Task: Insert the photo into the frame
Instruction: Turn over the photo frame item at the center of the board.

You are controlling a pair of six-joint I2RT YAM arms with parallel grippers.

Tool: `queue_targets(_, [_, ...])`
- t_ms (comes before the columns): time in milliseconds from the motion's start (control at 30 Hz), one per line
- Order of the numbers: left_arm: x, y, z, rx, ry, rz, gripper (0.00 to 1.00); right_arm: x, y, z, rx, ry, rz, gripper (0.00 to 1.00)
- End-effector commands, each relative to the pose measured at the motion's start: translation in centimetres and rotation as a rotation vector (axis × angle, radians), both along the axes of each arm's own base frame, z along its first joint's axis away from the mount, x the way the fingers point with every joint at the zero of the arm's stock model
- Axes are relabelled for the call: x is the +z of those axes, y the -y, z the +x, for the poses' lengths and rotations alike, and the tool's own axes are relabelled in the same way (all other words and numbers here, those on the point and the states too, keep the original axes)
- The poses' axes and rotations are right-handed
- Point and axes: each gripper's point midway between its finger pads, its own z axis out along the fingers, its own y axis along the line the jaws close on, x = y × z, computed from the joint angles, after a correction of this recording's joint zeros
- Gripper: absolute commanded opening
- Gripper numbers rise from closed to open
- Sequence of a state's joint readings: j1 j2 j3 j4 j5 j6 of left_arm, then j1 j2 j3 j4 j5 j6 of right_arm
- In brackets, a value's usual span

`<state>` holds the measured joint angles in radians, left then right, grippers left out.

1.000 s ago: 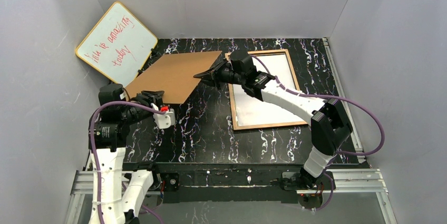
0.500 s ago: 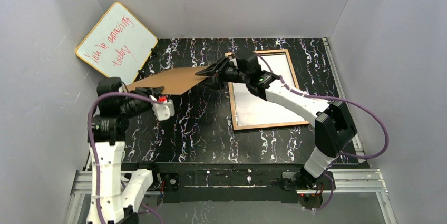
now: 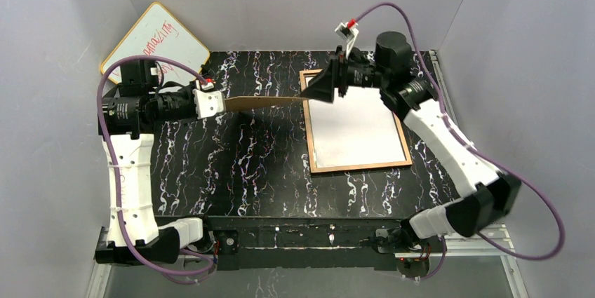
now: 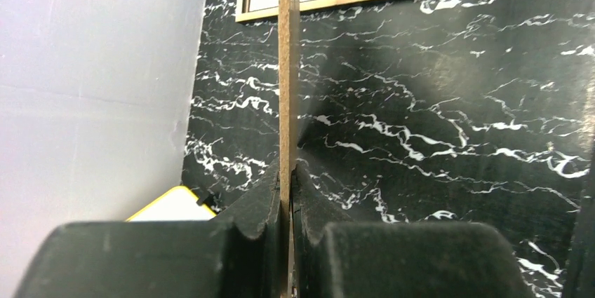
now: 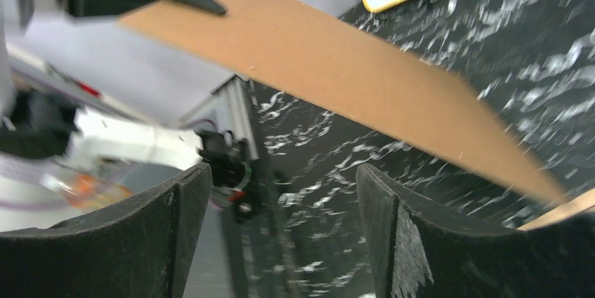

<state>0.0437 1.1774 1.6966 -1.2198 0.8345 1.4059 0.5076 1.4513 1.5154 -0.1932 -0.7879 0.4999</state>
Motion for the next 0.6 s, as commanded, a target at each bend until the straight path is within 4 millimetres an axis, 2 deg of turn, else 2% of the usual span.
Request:
queue_targets(0, [1.6, 1.6, -2.3, -0.088, -0.026, -0.067, 0.00, 1.3, 1.1, -2.1, 0.124, 0.574, -0.017, 0.86])
queue_targets(100, [1.5, 1.8, -3.0, -0.103, -0.031, -0.059, 0.00, 0.8, 0.4, -2.5, 0.184, 0.682, -0.011, 0.88])
queue_targets(200, [1.5, 1.8, -3.2, -0.107, -0.029, -0.052, 0.00, -0.7, -1.7, -3.3, 0.244, 0.746, -0.027, 0.86])
queue_targets(367, [1.5, 1.9, -3.2, -0.114, -0.027, -0.048, 0.00, -2.7, -4.8, -4.0, 0.274, 0.897, -0.099, 0.89])
queue_targets(567, [1.4, 1.8, -3.1, -0.118, -0.020, -0.037, 0.00, -3.9, -7.3, -3.2, 0.274, 1.004, -0.137, 0.88])
